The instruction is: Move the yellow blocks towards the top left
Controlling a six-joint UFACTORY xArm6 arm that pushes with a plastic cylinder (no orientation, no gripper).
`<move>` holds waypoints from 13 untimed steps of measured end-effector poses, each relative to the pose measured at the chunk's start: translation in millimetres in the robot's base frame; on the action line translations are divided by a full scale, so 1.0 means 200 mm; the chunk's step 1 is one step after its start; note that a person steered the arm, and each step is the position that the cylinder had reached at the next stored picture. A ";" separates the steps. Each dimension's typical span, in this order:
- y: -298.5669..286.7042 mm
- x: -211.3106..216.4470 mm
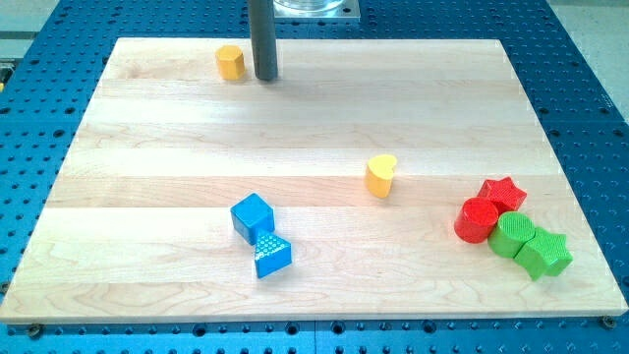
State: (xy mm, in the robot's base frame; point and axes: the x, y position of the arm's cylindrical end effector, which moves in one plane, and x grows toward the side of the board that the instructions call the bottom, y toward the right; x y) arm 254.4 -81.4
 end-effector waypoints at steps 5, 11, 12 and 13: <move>1.09 0.91; 0.19 0.83; -0.10 0.73; -0.29 0.52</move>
State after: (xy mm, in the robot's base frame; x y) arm 358.0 -138.9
